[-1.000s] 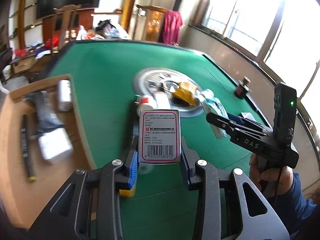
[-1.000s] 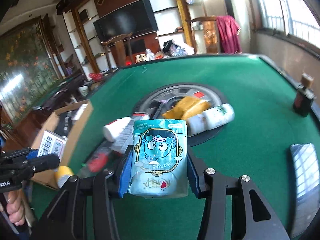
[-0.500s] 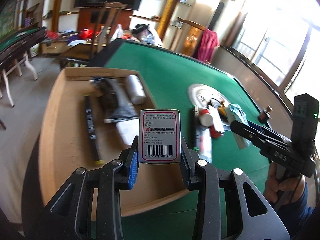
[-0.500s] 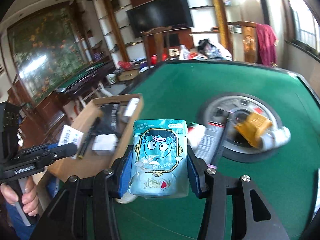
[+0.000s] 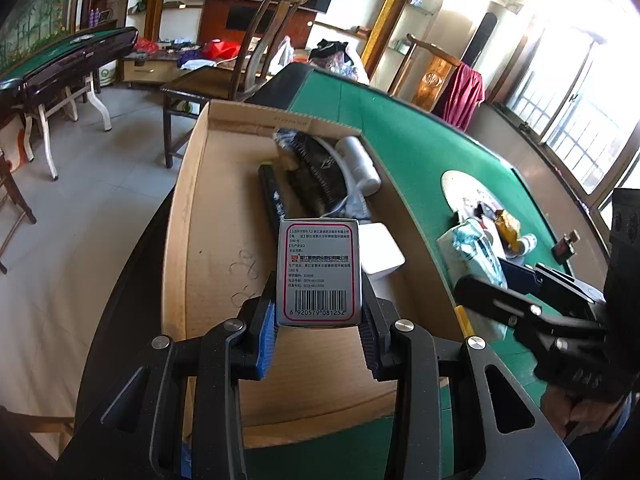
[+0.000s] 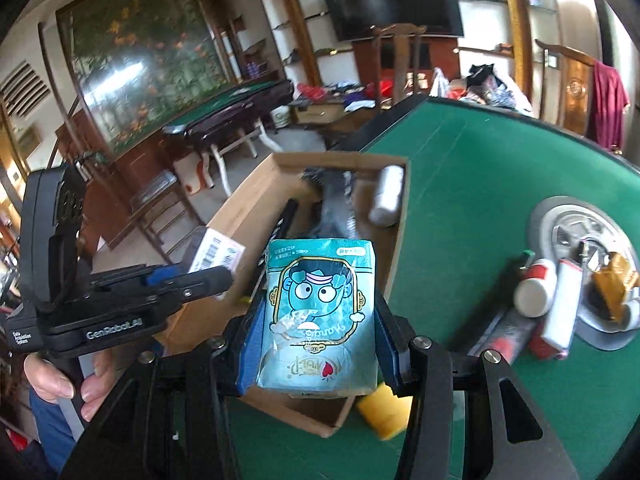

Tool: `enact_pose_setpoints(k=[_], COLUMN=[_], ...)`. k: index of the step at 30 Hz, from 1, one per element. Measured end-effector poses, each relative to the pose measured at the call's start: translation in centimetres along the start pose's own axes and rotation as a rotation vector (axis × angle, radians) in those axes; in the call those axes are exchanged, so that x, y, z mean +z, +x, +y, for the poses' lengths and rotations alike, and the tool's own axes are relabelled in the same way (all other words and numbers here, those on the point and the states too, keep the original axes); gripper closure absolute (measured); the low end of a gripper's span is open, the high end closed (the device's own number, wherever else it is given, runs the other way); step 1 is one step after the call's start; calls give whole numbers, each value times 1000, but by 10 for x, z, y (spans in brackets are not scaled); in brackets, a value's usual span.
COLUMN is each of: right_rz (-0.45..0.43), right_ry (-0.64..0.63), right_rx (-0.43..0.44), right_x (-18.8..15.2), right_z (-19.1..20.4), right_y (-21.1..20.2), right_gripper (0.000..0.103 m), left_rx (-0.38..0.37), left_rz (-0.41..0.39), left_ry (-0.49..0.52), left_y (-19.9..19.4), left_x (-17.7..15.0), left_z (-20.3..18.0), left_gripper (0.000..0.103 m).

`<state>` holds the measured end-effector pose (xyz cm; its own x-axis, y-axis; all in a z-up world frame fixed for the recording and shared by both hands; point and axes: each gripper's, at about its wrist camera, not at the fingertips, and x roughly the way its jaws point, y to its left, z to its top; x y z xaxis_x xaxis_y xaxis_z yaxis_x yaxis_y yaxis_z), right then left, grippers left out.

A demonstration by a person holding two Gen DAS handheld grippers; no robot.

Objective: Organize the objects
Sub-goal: 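Carry the medicine box in the left tool and snack bag in the right tool over the cardboard box, then open the left tool to drop the medicine box while the right tool releases the snack bag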

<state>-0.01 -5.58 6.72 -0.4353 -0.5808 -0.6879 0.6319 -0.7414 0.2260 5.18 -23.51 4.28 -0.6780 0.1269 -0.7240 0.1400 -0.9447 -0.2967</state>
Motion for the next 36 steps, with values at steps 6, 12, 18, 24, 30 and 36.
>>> enact_pose_setpoints(k=[6, 12, 18, 24, 30, 36], right_rz=[70, 102, 106, 113, 105, 27], right_ry=[-31, -50, -63, -64, -106, -141], right_rx=[20, 10, -7, -10, -6, -10], right_x=[-13, -20, -22, -23, -22, -18], right_z=[15, 22, 24, 24, 30, 33], right_y=[23, 35, 41, 45, 45, 20], right_gripper=[53, 53, 53, 53, 46, 38], left_rx=[19, 38, 53, 76, 92, 84], left_rz=[20, 34, 39, 42, 51, 35], left_ry=[-16, -26, -32, -23, -13, -9], left_y=[6, 9, 11, 14, 16, 9], left_x=[-4, -7, -7, -8, -8, -7], left_z=[9, 15, 20, 17, 16, 11], left_gripper=[69, 69, 69, 69, 64, 58])
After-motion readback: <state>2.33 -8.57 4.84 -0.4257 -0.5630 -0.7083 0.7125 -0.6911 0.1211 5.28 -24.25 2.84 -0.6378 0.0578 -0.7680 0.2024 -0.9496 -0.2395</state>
